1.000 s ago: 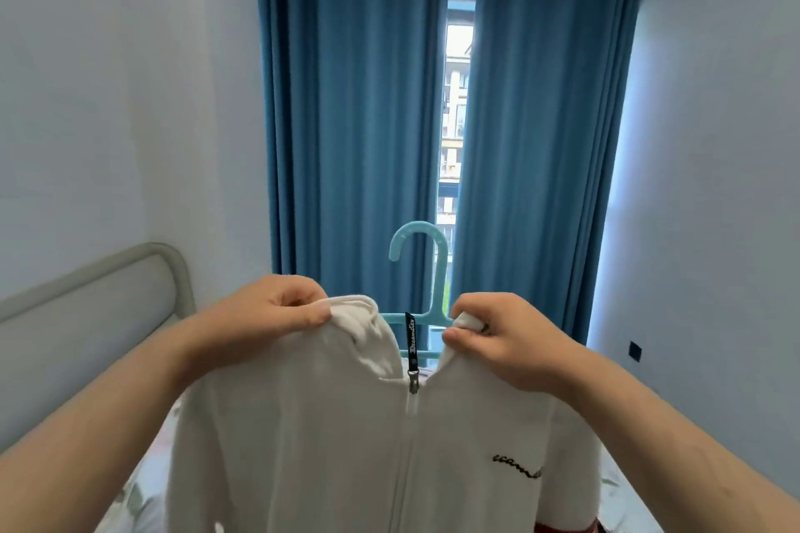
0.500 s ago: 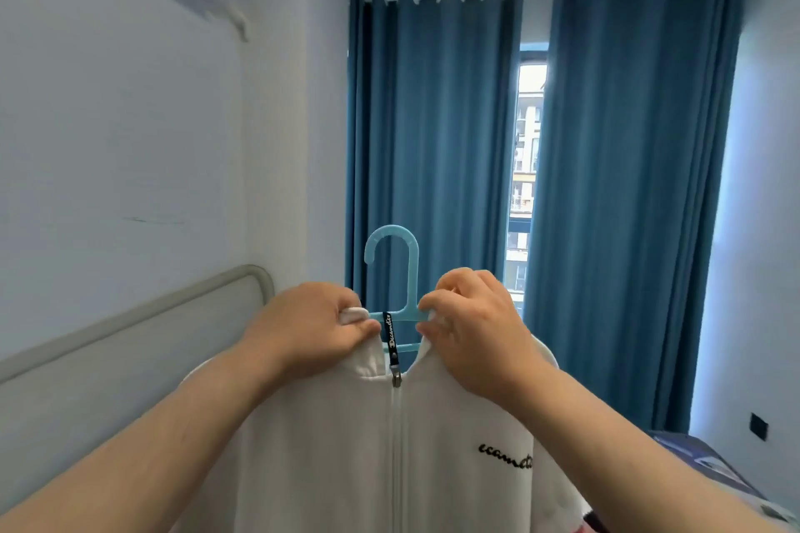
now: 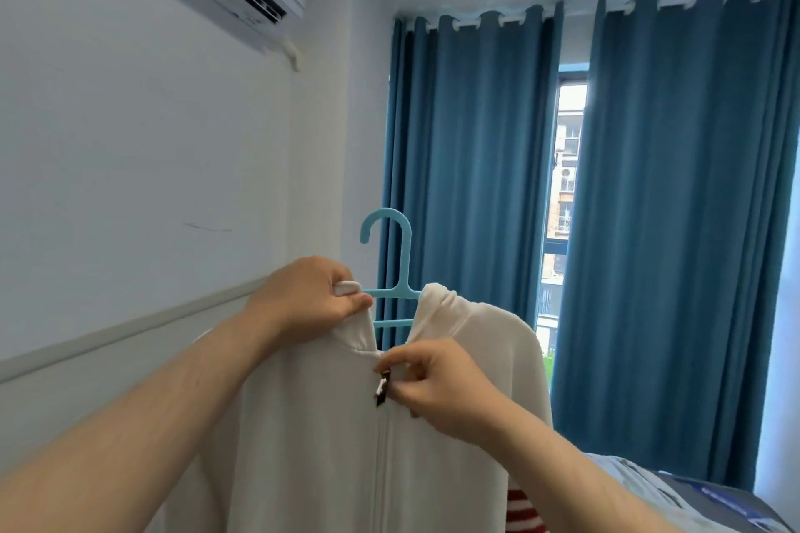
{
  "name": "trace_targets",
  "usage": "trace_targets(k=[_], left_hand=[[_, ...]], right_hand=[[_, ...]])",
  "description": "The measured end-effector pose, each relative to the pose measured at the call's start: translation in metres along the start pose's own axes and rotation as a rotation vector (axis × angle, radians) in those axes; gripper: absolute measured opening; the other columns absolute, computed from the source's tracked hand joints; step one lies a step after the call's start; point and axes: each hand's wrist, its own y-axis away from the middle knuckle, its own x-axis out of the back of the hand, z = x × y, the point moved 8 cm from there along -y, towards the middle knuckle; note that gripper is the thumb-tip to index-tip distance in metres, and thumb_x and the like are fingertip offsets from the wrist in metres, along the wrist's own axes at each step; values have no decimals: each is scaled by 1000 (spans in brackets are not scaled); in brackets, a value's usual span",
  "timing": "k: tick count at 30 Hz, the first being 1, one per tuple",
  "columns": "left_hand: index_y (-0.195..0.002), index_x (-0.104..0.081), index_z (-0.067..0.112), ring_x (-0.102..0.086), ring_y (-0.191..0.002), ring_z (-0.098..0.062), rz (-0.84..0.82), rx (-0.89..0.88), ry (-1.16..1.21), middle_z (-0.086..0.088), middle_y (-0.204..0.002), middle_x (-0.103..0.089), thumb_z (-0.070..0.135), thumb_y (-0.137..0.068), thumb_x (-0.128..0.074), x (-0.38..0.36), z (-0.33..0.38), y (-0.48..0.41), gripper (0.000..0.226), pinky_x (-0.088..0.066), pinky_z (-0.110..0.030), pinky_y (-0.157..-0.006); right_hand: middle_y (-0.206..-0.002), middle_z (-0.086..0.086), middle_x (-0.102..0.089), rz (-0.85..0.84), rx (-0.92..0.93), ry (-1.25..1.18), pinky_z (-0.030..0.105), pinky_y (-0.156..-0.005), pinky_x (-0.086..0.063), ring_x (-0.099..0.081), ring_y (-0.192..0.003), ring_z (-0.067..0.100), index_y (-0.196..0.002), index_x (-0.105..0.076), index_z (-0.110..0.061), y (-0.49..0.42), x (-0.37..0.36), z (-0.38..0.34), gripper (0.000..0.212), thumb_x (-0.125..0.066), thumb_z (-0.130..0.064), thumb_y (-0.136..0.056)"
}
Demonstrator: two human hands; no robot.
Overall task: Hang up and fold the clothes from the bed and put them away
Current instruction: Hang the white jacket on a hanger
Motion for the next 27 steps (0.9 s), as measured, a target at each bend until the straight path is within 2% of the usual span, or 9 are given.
trace_targets(k=[2, 3, 5, 7, 10, 12, 16, 20, 27], left_hand=[[-67, -64, 17, -59, -64, -13, 16, 11, 7, 3, -63, -62, 62, -69, -54, 5, 2, 5, 46, -46, -33, -62], [-68, -64, 17, -59, -64, -12, 22, 15, 1, 4, -63, -61, 61, -70, -55, 8, 2, 8, 45, -45, -32, -62], [-67, -61, 16, -55, -61, -9, 37, 19, -15, 8, -62, -60, 57, -74, -61, 13, 4, 15, 42, -41, -30, -58], [-65, -59, 16, -52, -59, -7, 47, 7, -28, 16, -66, -59, 50, -81, -68, 17, 9, 20, 39, -36, -28, -55], [-61, -56, 26, -51, -58, -6, 58, -21, -49, 25, -66, -57, 46, -83, -71, 24, 24, 27, 33, -33, -27, -54], [-59, -55, 37, -51, -57, -5, 63, -16, -74, 28, -66, -56, 45, -83, -72, 31, 29, 33, 30, -32, -27, -54], [-67, -58, 31, -53, -61, -6, 47, 27, -71, 22, -69, -58, 51, -78, -68, 42, 24, 54, 24, -34, -28, -55], [-66, -60, 19, -56, -64, -11, 61, 81, -139, 6, -63, -59, 59, -69, -57, 51, 20, 73, 40, -42, -30, -59], [-61, -58, 32, -56, -69, -5, 25, 191, -245, 13, -66, -59, 63, -70, -56, 64, 7, 119, 32, -46, -29, -64]], right_hand=[[-54, -11, -53, -143, 85, 172, 15, -59, -43, -46, -52, 3, -111, -76, -27, 16, 1, -9, 30, -67, -13, -85], [-55, -12, -51, -101, 125, 192, 13, -58, -41, -45, -52, 3, -110, -76, -32, 19, 15, -17, 33, -64, -15, -85], [-56, -16, -53, 190, 180, 117, 10, -55, -37, -46, -51, 3, -96, -76, -39, 18, 63, -32, 32, -56, -19, -81], [-73, -21, -60, 394, 215, 248, 9, -66, -40, -55, -69, 1, -99, -74, -36, 11, 99, -45, 24, -58, -26, -85], [-105, -19, -60, 135, 119, 493, 26, -89, -48, -56, -99, 4, -113, -67, -34, -13, 91, -41, 24, -57, -44, -94], [-93, -15, -63, 8, 64, 497, 34, -81, -53, -59, -89, 7, -96, -63, -39, -19, 80, -32, 17, -56, -53, -92], [-72, -11, -61, 29, 134, 418, 31, -62, -49, -57, -69, 8, -71, -56, -38, -14, 71, -37, 31, -52, -68, -76], [-72, -6, -62, 26, 205, 362, 41, -66, -53, -58, -70, 14, -77, -60, -27, -7, 53, -42, 46, -44, -71, -72], [-73, -6, -63, -73, 278, 226, 37, -66, -51, -57, -71, 12, -78, -62, -25, -4, 12, -40, 46, -47, -69, -73]])
